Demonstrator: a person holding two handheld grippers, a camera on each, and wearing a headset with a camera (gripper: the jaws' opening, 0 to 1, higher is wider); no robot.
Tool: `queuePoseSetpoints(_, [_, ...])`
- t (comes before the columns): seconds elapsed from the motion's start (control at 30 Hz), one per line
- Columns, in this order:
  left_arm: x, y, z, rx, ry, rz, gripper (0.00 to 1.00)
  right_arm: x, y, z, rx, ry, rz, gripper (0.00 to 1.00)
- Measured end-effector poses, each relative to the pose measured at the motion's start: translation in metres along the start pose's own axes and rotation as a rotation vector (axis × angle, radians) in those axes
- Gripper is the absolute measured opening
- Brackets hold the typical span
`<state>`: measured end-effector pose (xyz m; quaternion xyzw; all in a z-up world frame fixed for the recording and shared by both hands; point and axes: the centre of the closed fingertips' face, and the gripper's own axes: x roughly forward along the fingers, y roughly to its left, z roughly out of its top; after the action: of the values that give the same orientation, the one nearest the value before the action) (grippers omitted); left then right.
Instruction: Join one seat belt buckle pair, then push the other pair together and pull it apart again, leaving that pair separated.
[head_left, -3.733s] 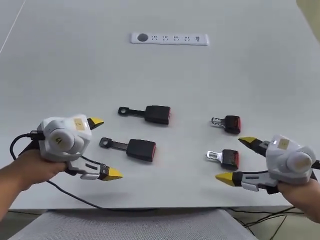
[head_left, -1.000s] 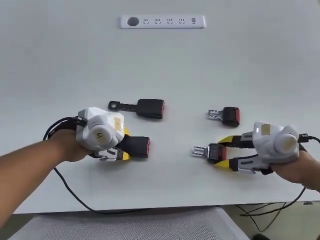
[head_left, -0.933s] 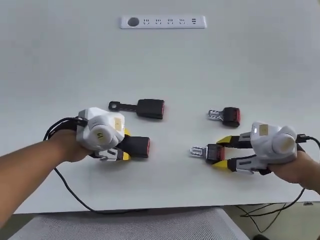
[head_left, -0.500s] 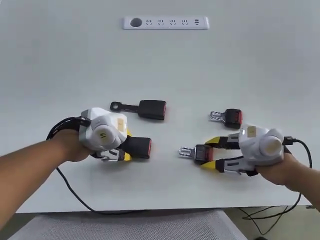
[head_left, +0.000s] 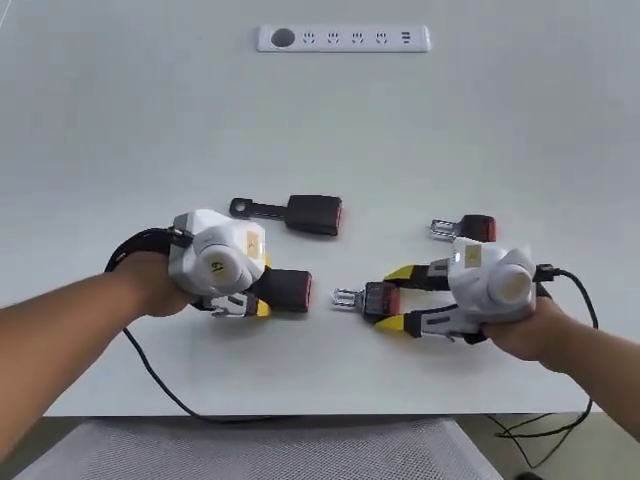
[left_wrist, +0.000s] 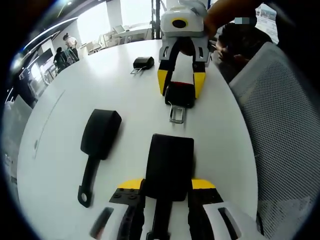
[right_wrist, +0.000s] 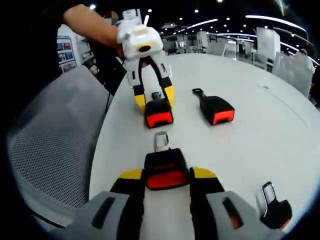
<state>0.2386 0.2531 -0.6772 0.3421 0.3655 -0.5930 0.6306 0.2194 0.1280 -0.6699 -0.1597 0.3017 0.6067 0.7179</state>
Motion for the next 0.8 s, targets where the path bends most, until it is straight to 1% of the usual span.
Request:
queuePoseSetpoints(0.07, [0.000,0.000,0.000,0.004,-0.002,-0.002,0.34,0.007,0.001,0.006,0.001,-0.018,0.005,0.34])
queuePoseSetpoints(0.13, [0.000,0.000,0.000,0.005,-0.003,-0.004,0.34,0.011,0.001,0.008,0.014,-0.013,0.007,0.34])
queuePoseSetpoints(0.23, [0.000,0.000,0.000,0.009,-0.002,-0.007,0.34,0.020,0.003,0.017,-0.005,-0.032,0.028,0.34])
queuePoseSetpoints(0.27, [0.000,0.000,0.000,0.012,0.000,-0.009,0.34,0.023,0.003,0.018,-0.004,-0.027,0.023,0.34])
queuePoseSetpoints(0.3, [0.000,-0.001,0.000,0.014,-0.001,-0.012,0.34,0.025,0.004,0.020,-0.020,-0.030,0.027,0.34])
queuePoseSetpoints(0.33, [-0.001,-0.001,0.000,0.017,0.000,-0.011,0.34,0.027,0.004,0.022,-0.004,-0.035,0.028,0.34])
queuePoseSetpoints(0.37, [-0.001,0.000,0.000,0.016,-0.001,-0.012,0.34,0.029,0.004,0.022,-0.007,-0.034,0.031,0.34])
queuePoseSetpoints(0.47, [-0.001,-0.001,-0.001,0.021,-0.004,-0.013,0.34,0.033,0.006,0.026,-0.004,-0.038,0.041,0.34])
queuePoseSetpoints(0.5, [-0.001,-0.001,-0.001,0.025,-0.002,-0.014,0.34,0.031,0.006,0.025,-0.017,-0.029,0.041,0.34])
queuePoseSetpoints(0.57, [-0.001,-0.001,-0.001,0.027,-0.005,-0.015,0.34,0.031,0.006,0.024,-0.006,-0.032,0.045,0.34])
queuePoseSetpoints(0.67, [-0.001,-0.001,-0.001,0.014,-0.007,-0.011,0.34,0.032,0.006,0.025,-0.001,-0.029,0.043,0.34])
queuePoseSetpoints(0.8, [-0.001,-0.001,-0.001,0.032,-0.006,-0.015,0.33,0.035,0.007,0.027,0.006,-0.026,0.032,0.34])
